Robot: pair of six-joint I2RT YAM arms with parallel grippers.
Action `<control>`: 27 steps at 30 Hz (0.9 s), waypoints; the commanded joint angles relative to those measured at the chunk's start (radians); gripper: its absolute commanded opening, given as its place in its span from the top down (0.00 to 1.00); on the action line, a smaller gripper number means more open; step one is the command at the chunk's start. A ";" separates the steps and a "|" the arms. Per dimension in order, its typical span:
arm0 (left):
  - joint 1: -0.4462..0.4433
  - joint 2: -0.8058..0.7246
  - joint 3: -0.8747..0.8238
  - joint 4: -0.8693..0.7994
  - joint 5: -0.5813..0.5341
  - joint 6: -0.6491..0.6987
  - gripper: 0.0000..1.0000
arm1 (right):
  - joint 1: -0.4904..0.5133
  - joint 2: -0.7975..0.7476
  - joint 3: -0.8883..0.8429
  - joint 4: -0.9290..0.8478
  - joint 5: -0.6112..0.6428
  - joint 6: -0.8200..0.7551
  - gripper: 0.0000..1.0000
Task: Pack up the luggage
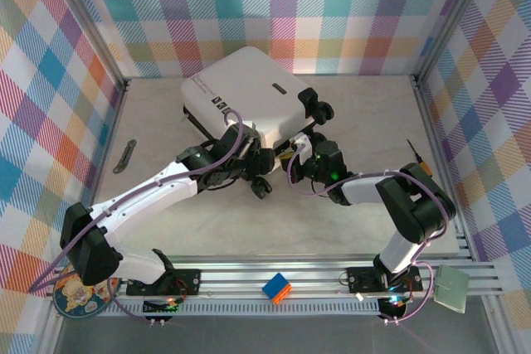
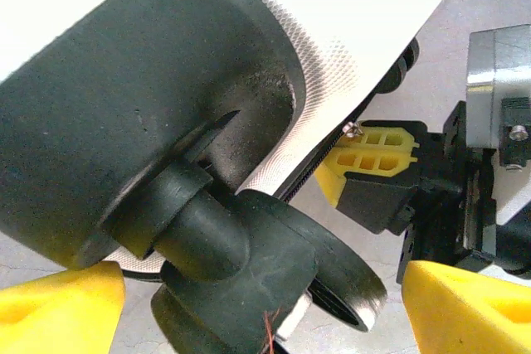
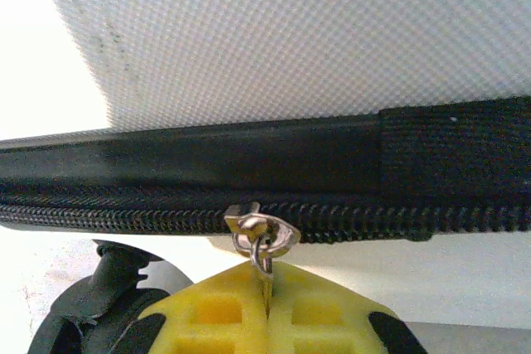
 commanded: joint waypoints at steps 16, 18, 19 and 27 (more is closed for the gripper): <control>-0.035 0.081 0.068 -0.020 -0.126 -0.034 0.22 | 0.076 -0.044 -0.034 0.062 0.057 0.015 1.00; -0.035 0.086 0.066 -0.034 -0.158 -0.035 0.25 | 0.079 -0.047 -0.035 0.060 0.058 0.014 1.00; -0.035 0.092 0.064 -0.038 -0.171 -0.034 0.28 | 0.079 -0.051 -0.037 0.059 0.060 0.014 1.00; -0.035 0.099 0.055 -0.065 -0.223 -0.027 0.37 | 0.062 -0.077 -0.009 -0.039 0.172 -0.001 1.00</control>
